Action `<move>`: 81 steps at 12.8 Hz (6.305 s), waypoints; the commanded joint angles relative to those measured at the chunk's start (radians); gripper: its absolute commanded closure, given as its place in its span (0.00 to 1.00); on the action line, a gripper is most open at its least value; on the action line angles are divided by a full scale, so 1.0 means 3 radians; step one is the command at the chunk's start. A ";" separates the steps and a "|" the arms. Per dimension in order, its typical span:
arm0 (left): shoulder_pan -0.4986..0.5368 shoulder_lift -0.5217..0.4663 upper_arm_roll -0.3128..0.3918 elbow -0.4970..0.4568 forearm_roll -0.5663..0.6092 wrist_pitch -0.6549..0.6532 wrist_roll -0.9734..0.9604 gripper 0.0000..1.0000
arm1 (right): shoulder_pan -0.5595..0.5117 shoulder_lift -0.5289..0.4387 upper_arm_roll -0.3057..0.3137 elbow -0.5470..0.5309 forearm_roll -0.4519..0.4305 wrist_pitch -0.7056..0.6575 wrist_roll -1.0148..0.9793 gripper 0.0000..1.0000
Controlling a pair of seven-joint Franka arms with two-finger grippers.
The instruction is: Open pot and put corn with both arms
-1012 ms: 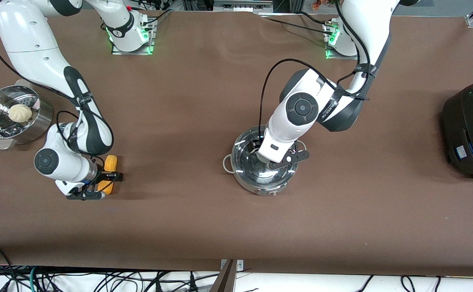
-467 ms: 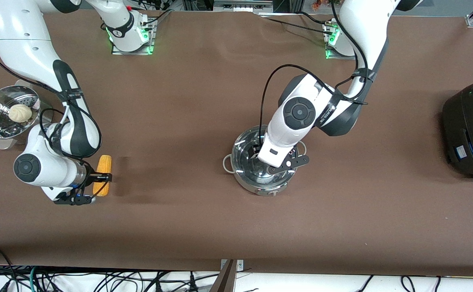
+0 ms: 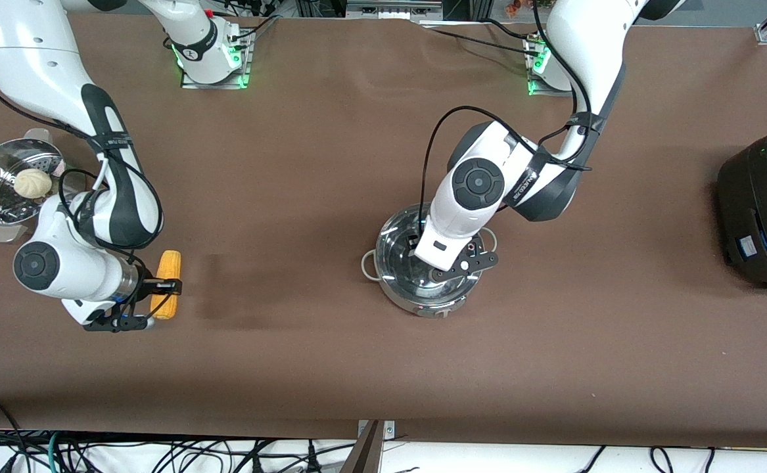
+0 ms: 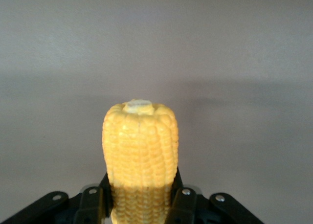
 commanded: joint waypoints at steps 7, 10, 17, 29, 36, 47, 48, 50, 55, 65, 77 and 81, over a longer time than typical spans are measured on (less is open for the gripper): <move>-0.0031 0.0060 0.0011 0.0136 0.0116 -0.0066 0.0063 1.00 | -0.0015 -0.0128 0.0095 0.0006 0.0049 -0.0079 -0.0026 0.54; 0.0015 -0.0037 0.0006 0.0172 0.0096 -0.0275 0.0084 1.00 | -0.0015 -0.0128 0.0101 0.0006 0.0054 -0.0079 -0.0021 0.54; 0.0408 -0.0155 -0.0025 0.0602 0.0034 -0.0941 0.0706 1.00 | -0.0010 -0.0159 0.0197 0.0006 0.0054 -0.0089 0.0020 0.54; 0.1911 -0.1260 -0.0015 -0.0941 -0.0007 -0.0891 0.3053 1.00 | 0.1477 0.0193 0.0756 0.1187 -0.0089 0.0113 0.2494 0.61; 0.2061 -0.1066 -0.0010 -0.1806 0.0044 0.0392 0.3229 1.00 | 0.1861 0.0577 0.0678 0.1192 -0.0089 0.0887 0.2806 0.64; 0.2112 -0.0370 0.0026 -0.1832 0.0152 0.1227 0.3188 0.72 | 0.2036 0.0930 0.0581 0.1463 -0.0095 0.1306 0.3027 0.55; 0.2117 -0.0375 0.0021 -0.1832 0.0152 0.1222 0.3193 0.35 | 0.2056 0.0950 0.0576 0.1463 -0.0100 0.1306 0.3027 0.44; 0.2173 -0.0415 0.0021 -0.1802 0.0157 0.1181 0.3244 0.12 | 0.2117 0.0951 0.0520 0.1432 -0.0150 0.1301 0.3032 0.00; 0.2188 -0.0916 0.0016 -0.1786 0.0152 0.0855 0.3224 0.00 | 0.2052 0.0844 0.0510 0.1366 -0.0503 0.1002 0.2976 0.00; 0.2178 -0.1960 -0.0071 -0.1419 0.0116 -0.0423 0.2999 0.00 | 0.0615 -0.0117 0.0500 0.1376 0.0074 -0.1212 0.1245 0.00; 0.1657 -0.1904 0.0404 -0.0728 0.0101 -0.1283 0.3019 0.00 | -0.0158 -0.1927 0.0101 -0.0315 0.0023 -0.1429 0.0583 0.00; 0.1687 -0.1909 0.0415 -0.0713 0.0096 -0.1294 0.3009 0.00 | -0.0153 -0.2306 -0.0048 -0.0536 0.0013 -0.1597 0.0532 0.00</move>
